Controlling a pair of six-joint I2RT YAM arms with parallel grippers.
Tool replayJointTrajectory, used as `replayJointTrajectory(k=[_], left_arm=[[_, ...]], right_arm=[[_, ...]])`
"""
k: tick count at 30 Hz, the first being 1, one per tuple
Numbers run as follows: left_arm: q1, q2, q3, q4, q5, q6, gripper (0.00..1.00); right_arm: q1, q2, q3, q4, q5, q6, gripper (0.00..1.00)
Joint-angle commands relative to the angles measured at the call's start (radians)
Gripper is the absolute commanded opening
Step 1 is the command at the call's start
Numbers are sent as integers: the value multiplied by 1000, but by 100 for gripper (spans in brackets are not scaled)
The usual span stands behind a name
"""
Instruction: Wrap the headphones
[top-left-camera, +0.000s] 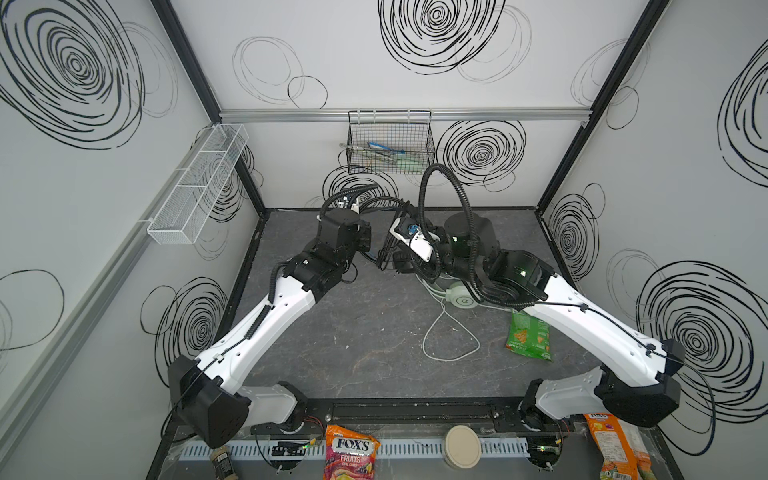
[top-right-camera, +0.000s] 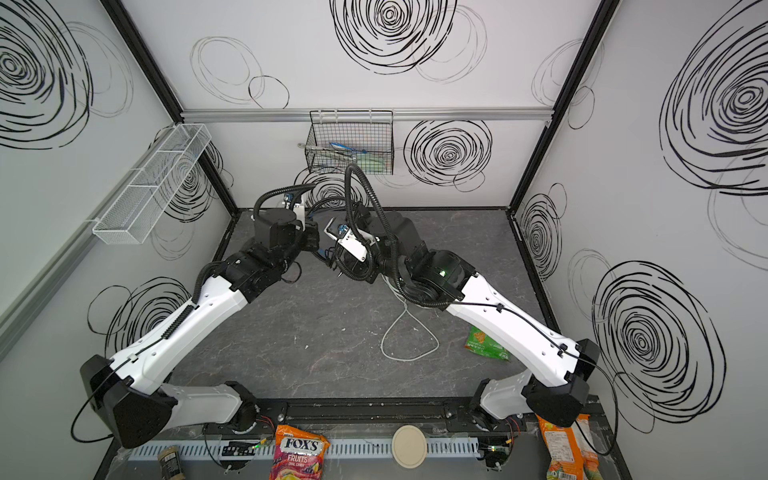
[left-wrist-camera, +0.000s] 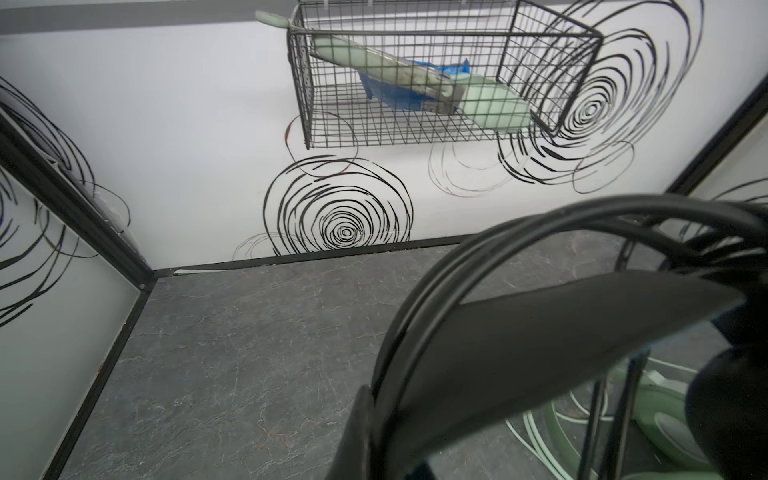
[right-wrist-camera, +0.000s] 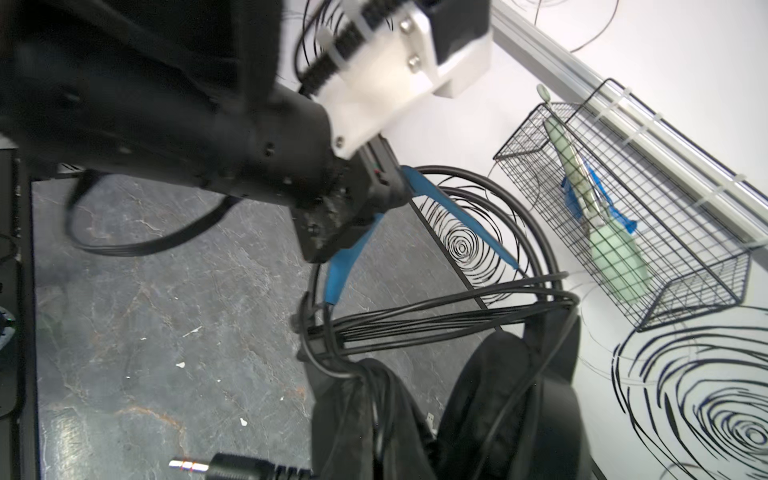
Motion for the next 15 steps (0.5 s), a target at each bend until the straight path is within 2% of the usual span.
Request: replayJointTrajectory(k=[1,5,15], left_arm=[[-4,-71,-31,79,126,14,0],[-7,-102,-39,63,205,29,0],[12,-86,22,-6,260,5,0]], right_arm=[[-11,17,28,-29,20,-28,0],[-23,19,1,-15,8,-44,0],[-36,1,-149,11,19,-85,0]])
